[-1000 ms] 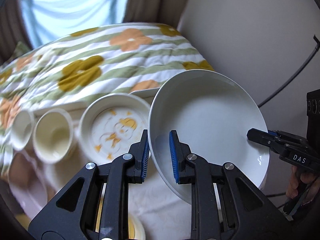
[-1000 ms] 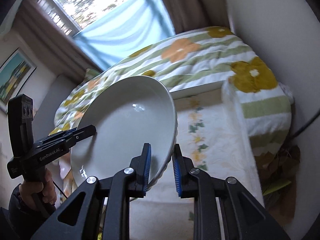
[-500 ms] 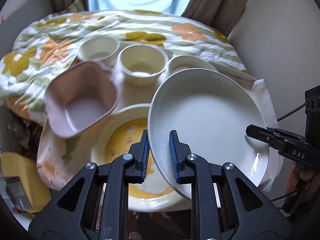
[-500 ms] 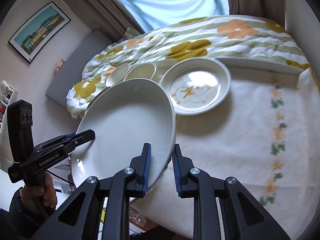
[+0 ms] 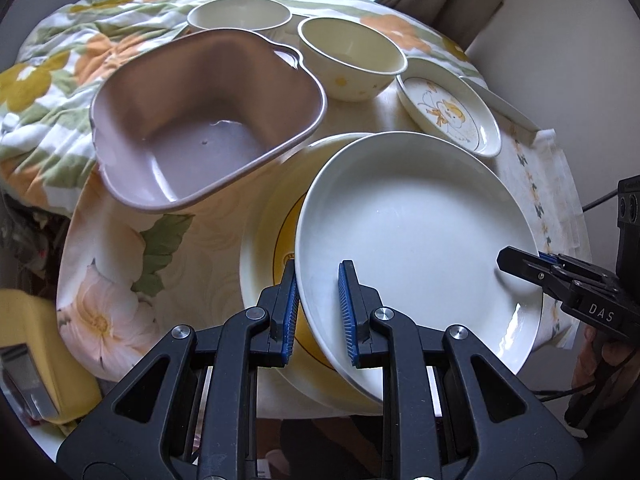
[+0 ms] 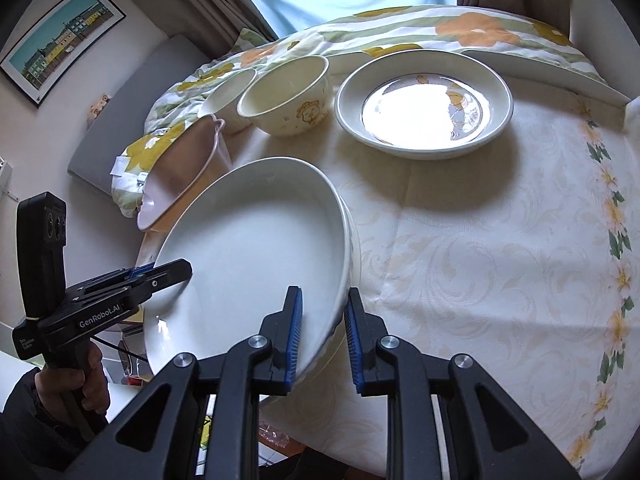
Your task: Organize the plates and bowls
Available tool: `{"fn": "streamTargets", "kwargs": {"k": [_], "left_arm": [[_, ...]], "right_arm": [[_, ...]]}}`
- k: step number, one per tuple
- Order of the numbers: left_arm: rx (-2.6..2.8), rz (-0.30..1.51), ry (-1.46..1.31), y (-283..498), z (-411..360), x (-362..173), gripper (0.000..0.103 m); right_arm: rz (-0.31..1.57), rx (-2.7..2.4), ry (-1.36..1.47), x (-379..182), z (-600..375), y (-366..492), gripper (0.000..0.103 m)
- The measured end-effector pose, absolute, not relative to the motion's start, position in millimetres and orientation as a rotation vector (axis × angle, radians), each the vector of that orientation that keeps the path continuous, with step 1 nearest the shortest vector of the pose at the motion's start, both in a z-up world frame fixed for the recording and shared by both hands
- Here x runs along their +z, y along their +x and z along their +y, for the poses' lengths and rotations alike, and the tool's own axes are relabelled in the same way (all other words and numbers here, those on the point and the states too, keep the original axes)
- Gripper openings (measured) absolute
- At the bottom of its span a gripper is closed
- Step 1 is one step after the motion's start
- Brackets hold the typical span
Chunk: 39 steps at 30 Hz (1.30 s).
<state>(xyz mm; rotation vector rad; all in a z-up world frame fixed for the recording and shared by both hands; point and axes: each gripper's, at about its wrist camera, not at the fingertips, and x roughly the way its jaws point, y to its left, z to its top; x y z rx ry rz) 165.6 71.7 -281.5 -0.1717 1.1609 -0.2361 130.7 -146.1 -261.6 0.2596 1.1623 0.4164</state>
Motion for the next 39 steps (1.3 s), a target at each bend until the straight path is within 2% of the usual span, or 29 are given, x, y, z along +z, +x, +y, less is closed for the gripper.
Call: {"fn": "streamTargets", "kwargs": {"k": [11,27,39], "left_arm": [[-0.249,1.175,-0.101,175,61,-298,0.017],[-0.144,1.120,0.254,169,20,-292,0.017],[-0.097,1.102,0.268,164,28,-287,0.017]], "right_arm": [[1.157,0.355,0.212,-263,-149,130,0.019],[1.157,0.323,0.022,-262,-126,133,0.019],[1.125,0.301,-0.144,-262,-104,133,0.020]]}}
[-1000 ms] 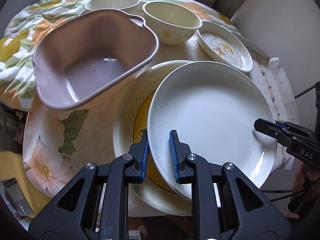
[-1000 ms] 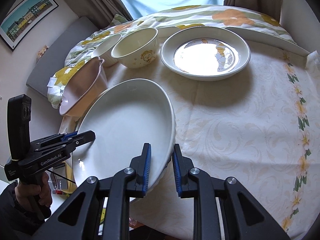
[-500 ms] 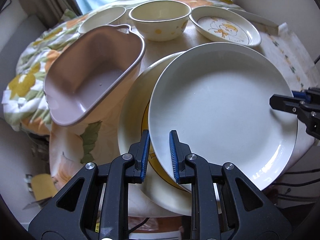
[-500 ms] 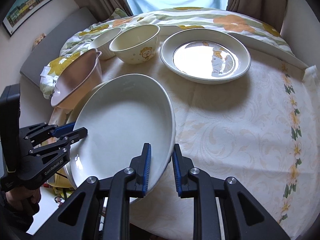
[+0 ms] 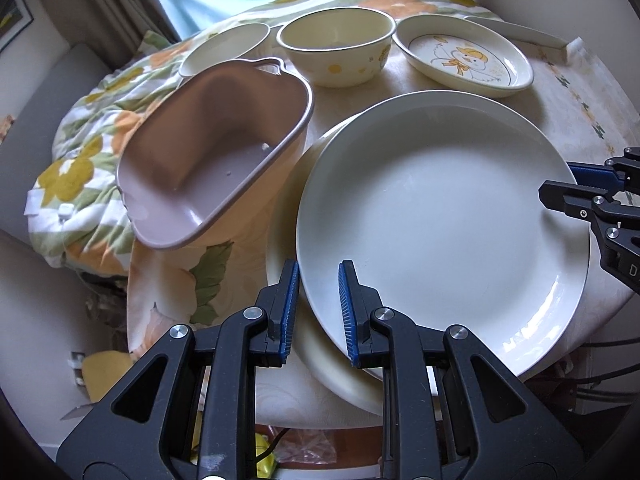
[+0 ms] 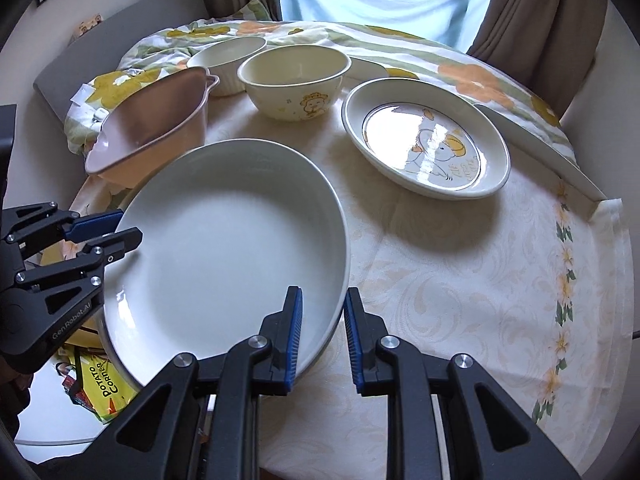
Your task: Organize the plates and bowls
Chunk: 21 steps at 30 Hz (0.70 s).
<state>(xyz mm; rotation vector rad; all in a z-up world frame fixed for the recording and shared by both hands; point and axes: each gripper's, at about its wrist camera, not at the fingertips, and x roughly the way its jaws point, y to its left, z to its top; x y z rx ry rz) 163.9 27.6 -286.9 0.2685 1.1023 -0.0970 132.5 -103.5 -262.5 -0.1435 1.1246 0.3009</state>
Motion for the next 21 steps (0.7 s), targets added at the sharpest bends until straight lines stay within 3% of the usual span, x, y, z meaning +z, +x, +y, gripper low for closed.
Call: {"fn": "streamTargets", "kwargs": {"k": [21], "left_arm": [[-0.062,1.099,0.271,161.2,33.4,-279.5,0.018]], "right_arm": [[1.111,0.316,-0.130,-261.3,-97.7,129.4,0.020]]}}
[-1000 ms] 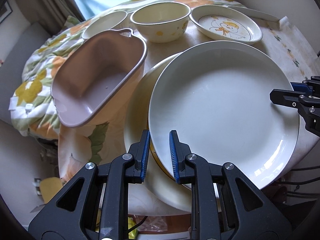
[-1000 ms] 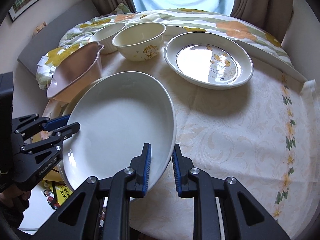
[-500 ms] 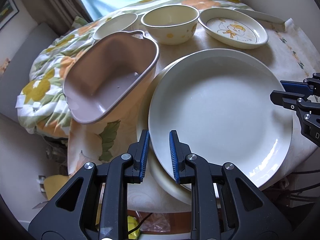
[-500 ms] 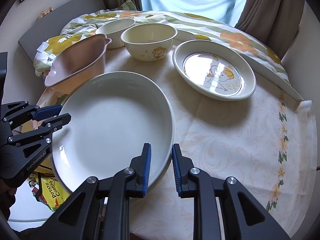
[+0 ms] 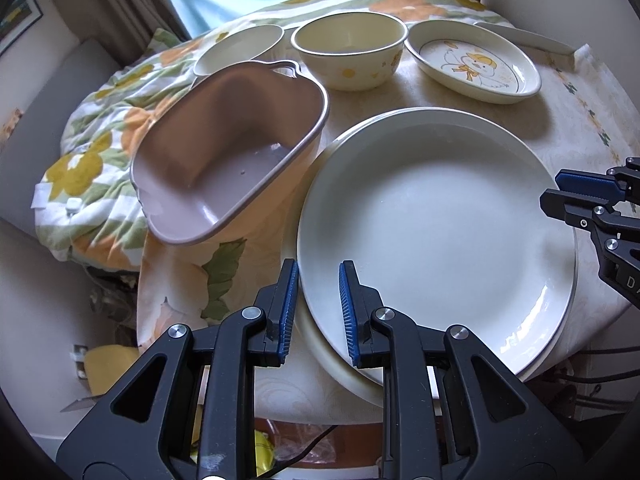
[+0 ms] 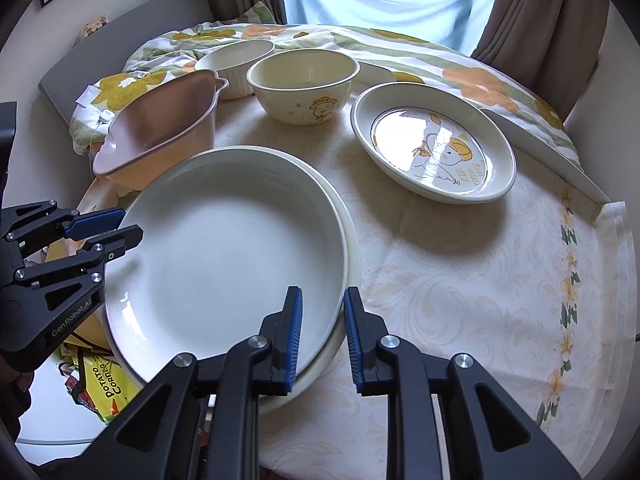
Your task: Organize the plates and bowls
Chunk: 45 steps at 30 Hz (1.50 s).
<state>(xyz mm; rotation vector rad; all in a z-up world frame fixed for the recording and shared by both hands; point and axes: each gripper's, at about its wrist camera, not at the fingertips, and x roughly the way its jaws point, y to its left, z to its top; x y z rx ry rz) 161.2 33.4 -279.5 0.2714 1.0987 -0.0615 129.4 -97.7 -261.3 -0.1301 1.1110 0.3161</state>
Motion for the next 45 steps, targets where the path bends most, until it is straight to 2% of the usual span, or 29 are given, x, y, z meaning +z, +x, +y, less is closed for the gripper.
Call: {"fn": "streamTargets", "kwargs": {"k": [7,8,9,10,11,12,13,14,15,16,17,18,22,30,34,40,43,45], "left_arm": [[-0.090,1.111,0.191,164,40,-274,0.032],[-0.086,1.104,0.187,164,41,-270,0.041],[-0.083,1.087,0.184,162,42,-264,0.057],[-0.079,1.068,0.181,161,43,-257,0.066],[-0.073,1.043,0.176,160,44,-248,0.083],[-0.071,1.016,0.171,158,45,-239,0.089],[-0.079,0.984,0.164,156,45,-227,0.090],[-0.090,0.953,0.158,155,46,-215,0.090],[-0.097,0.927,0.153,155,45,-205,0.090],[-0.106,0.897,0.147,156,44,-194,0.091],[-0.114,0.872,0.140,158,42,-184,0.096],[-0.122,0.849,0.127,161,40,-173,0.102],[-0.204,0.828,0.035,188,29,-152,0.103],[-0.288,0.922,-0.176,234,-14,-160,0.103],[-0.215,0.935,-0.203,248,-35,-170,0.103],[-0.086,1.010,-0.282,282,-60,-208,0.102],[-0.016,1.065,-0.321,300,-67,-237,0.085],[0.012,1.108,-0.353,311,-71,-257,0.069]], "right_arm": [[1.117,0.299,-0.054,-258,-108,131,0.019],[1.113,0.296,-0.037,-255,-111,131,0.019],[1.108,0.295,-0.021,-251,-113,131,0.020],[1.101,0.294,-0.007,-247,-116,131,0.020],[1.091,0.292,0.006,-241,-119,131,0.020],[1.078,0.292,0.019,-234,-123,130,0.020],[1.065,0.293,0.033,-227,-126,129,0.029],[1.044,0.296,0.053,-218,-131,129,0.050],[1.020,0.304,0.075,-207,-137,128,0.064],[0.991,0.306,0.093,-198,-143,128,0.088],[0.961,0.299,0.104,-189,-148,128,0.097],[0.933,0.284,0.107,-179,-155,128,0.097],[0.879,0.224,0.144,-148,-186,134,0.097],[0.848,0.237,0.124,-110,-246,174,0.097],[0.902,0.297,0.103,-123,-266,214,0.097],[1.036,0.471,0.092,-182,-287,281,0.096],[1.096,0.558,0.082,-214,-287,310,0.081],[1.137,0.605,0.066,-235,-282,323,0.070]]}}
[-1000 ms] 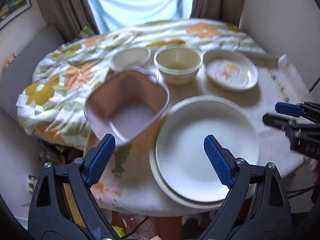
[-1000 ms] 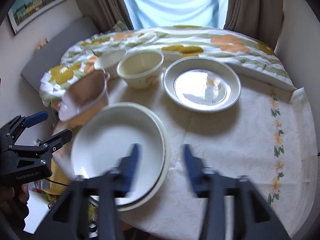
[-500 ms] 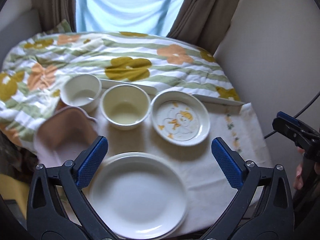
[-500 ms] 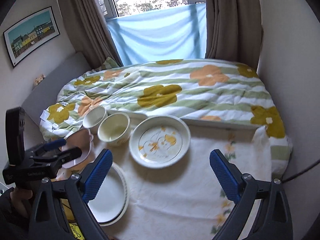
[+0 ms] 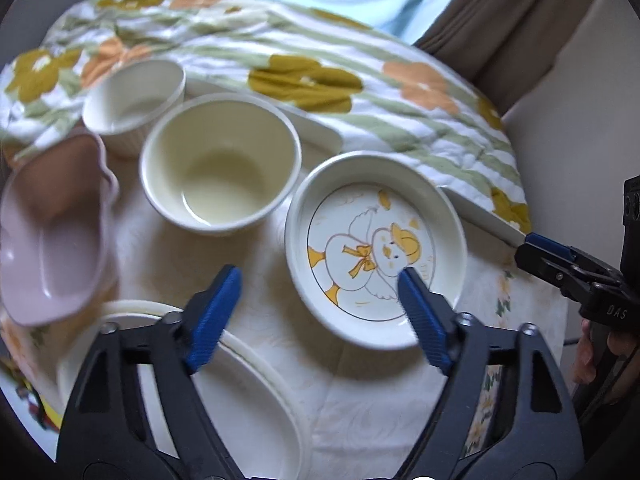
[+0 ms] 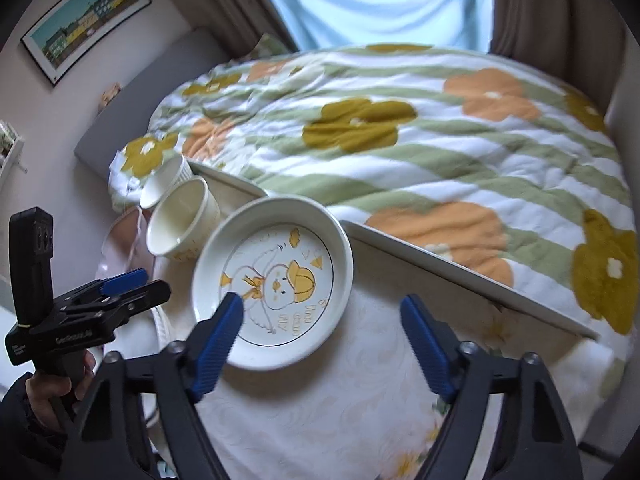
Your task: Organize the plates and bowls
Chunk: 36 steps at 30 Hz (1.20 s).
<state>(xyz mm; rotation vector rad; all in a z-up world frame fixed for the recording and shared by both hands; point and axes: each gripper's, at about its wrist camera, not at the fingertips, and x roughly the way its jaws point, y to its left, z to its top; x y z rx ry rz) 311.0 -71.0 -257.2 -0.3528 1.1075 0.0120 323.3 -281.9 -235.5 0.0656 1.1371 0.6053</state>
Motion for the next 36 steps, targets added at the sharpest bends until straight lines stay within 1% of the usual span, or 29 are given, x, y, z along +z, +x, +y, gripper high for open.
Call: {"fn": "streamTargets", "kwargs": {"k": [1,2,3,5,6,7,8,9,11,14,15,16,17,22,29,36], "left_arm": [[0.028,1.125,-0.366,315,-72,-267,0.067],[0.043,1.142,-0.373,319,-73,-276,0.062],[0.054,1.156,-0.374,321,-74,-283,0.055],[0.075,1.185,-0.375,326,-77,-296,0.049],[0.085,1.193,-0.376,328,-78,-300,0.048],[0.093,1.197,-0.379,329,-78,-303,0.046],[0.101,1.201,-0.381,330,-78,-306,0.040],[0.109,1.203,-0.381,332,-78,-308,0.038],[0.124,1.199,-0.383,334,-78,-311,0.035],[0.135,1.211,-0.381,336,-78,-315,0.022],[0.136,1.212,-0.381,337,-78,-316,0.020],[0.136,1.206,-0.384,338,-77,-316,0.019],[0.135,1.204,-0.387,339,-77,-316,0.017],[0.147,1.198,-0.375,340,-79,-315,0.016],[0.154,1.184,-0.364,338,-81,-308,0.016],[0.128,1.151,-0.338,331,-88,-286,0.016]], "right_arm": [[1.161,0.633,0.056,-247,-278,332,0.063],[1.180,0.651,0.047,-257,-275,337,0.059],[1.193,0.664,0.043,-264,-274,342,0.057],[1.216,0.694,0.046,-279,-271,350,0.051],[1.225,0.707,0.047,-285,-269,353,0.049],[1.231,0.718,0.048,-289,-267,355,0.045],[1.235,0.730,0.046,-292,-265,358,0.039],[1.238,0.740,0.042,-296,-264,361,0.036],[1.248,0.757,0.033,-301,-262,366,0.034],[1.251,0.779,0.022,-305,-258,372,0.027],[1.250,0.785,0.024,-306,-258,374,0.027],[1.250,0.792,0.026,-307,-257,376,0.024],[1.251,0.799,0.027,-309,-256,378,0.019],[1.247,0.816,0.012,-311,-254,380,0.016],[1.229,0.837,-0.006,-308,-254,377,0.016],[1.210,0.824,0.033,-297,-266,370,0.016]]}}
